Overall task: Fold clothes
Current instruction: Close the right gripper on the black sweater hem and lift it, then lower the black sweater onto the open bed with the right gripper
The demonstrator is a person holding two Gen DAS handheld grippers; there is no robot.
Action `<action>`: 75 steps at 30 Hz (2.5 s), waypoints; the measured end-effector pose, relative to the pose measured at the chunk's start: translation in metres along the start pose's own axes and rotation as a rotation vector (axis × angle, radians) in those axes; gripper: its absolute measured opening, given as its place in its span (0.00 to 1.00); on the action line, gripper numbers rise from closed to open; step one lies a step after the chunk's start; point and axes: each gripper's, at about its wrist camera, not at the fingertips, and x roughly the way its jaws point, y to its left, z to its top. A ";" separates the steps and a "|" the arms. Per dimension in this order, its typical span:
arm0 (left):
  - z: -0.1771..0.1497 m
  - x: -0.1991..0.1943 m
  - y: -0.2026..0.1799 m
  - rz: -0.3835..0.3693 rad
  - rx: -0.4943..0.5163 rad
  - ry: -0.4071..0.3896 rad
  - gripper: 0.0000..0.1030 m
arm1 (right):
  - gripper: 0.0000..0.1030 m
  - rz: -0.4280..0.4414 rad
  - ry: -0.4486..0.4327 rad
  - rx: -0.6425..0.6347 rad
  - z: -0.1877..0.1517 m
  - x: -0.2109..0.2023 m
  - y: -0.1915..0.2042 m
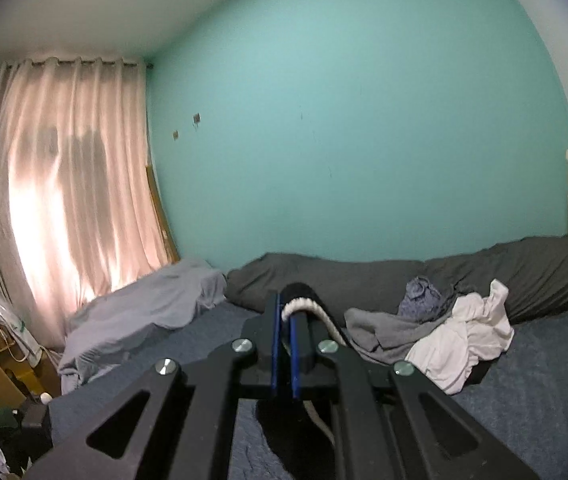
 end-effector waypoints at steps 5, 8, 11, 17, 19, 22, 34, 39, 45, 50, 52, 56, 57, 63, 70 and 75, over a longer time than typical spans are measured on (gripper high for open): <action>0.007 -0.033 -0.018 -0.025 0.014 -0.028 1.00 | 0.04 0.006 -0.023 -0.019 0.023 -0.037 0.018; 0.011 -0.044 -0.028 -0.031 0.025 -0.047 1.00 | 0.04 0.016 -0.023 -0.039 0.030 -0.057 0.027; 0.012 -0.051 -0.037 -0.052 0.039 -0.056 1.00 | 0.04 0.029 0.012 -0.058 0.029 -0.069 0.034; 0.000 -0.049 -0.053 -0.120 0.083 -0.047 1.00 | 0.04 0.016 0.168 -0.053 -0.013 -0.061 0.038; -0.008 -0.046 -0.056 -0.133 0.107 -0.031 1.00 | 0.04 0.007 0.232 -0.058 -0.034 -0.052 0.039; -0.022 -0.032 -0.058 -0.146 0.131 0.008 1.00 | 0.04 0.005 0.281 -0.026 -0.066 -0.039 0.035; -0.088 0.068 -0.041 -0.158 0.103 0.185 1.00 | 0.06 -0.009 0.484 0.072 -0.189 0.024 -0.021; -0.111 0.105 -0.036 -0.145 0.099 0.247 1.00 | 0.08 -0.041 0.563 0.183 -0.235 0.050 -0.058; -0.126 0.129 -0.030 -0.130 0.095 0.278 1.00 | 0.44 -0.074 0.653 0.205 -0.277 0.056 -0.082; -0.129 0.144 -0.028 -0.131 0.098 0.285 1.00 | 0.57 -0.106 0.675 0.229 -0.290 0.049 -0.101; -0.128 0.150 -0.027 -0.118 0.105 0.284 1.00 | 0.59 -0.122 0.674 0.220 -0.295 0.042 -0.109; -0.129 0.162 -0.027 -0.108 0.116 0.286 1.00 | 0.59 -0.152 0.688 0.252 -0.306 0.030 -0.129; -0.130 0.165 -0.027 -0.107 0.118 0.282 1.00 | 0.59 -0.157 0.690 0.258 -0.309 0.026 -0.133; -0.135 0.184 -0.024 -0.108 0.099 0.312 1.00 | 0.59 -0.176 0.714 0.266 -0.329 0.017 -0.149; -0.144 0.206 -0.022 -0.110 0.110 0.355 0.99 | 0.59 -0.166 0.719 0.278 -0.345 0.023 -0.160; -0.154 0.227 -0.024 -0.134 0.108 0.407 0.94 | 0.59 -0.140 0.723 0.267 -0.353 0.028 -0.158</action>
